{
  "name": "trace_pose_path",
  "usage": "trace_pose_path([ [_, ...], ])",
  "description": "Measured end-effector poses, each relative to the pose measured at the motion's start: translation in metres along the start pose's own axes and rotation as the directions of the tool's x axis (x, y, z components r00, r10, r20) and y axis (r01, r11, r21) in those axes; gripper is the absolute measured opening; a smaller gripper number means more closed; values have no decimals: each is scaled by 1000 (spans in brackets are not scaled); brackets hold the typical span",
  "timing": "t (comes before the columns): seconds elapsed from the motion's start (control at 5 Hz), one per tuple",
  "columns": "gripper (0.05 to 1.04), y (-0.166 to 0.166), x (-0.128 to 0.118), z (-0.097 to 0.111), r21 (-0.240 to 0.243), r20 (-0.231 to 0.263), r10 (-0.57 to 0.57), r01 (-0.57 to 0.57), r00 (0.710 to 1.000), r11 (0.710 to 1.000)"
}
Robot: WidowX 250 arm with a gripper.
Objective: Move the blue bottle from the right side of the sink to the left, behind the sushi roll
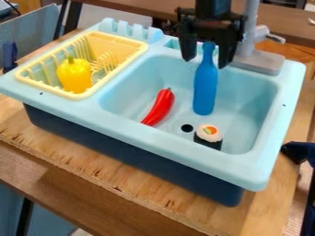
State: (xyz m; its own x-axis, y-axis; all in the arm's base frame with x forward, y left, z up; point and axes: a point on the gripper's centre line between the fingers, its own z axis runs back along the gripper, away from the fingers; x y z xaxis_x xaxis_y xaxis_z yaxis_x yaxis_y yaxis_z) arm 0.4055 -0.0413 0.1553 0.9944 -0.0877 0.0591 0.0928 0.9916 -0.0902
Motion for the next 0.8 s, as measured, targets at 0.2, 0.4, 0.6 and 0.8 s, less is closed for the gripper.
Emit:
trace_pose_path([
  [0.2, 999, -1, -2, 7, -4, 17, -4, 4, 1000, 1000],
  [0.4, 999, 1, -4, 8, -36, 2, 4, -4, 1000, 999],
  [0.6, 999, 6, -12, 30, -73, 22, 6, -5, 1000, 997],
  [0.8, 999, 7, -23, 61, -58, 87, -8, 13, 996, 998],
])
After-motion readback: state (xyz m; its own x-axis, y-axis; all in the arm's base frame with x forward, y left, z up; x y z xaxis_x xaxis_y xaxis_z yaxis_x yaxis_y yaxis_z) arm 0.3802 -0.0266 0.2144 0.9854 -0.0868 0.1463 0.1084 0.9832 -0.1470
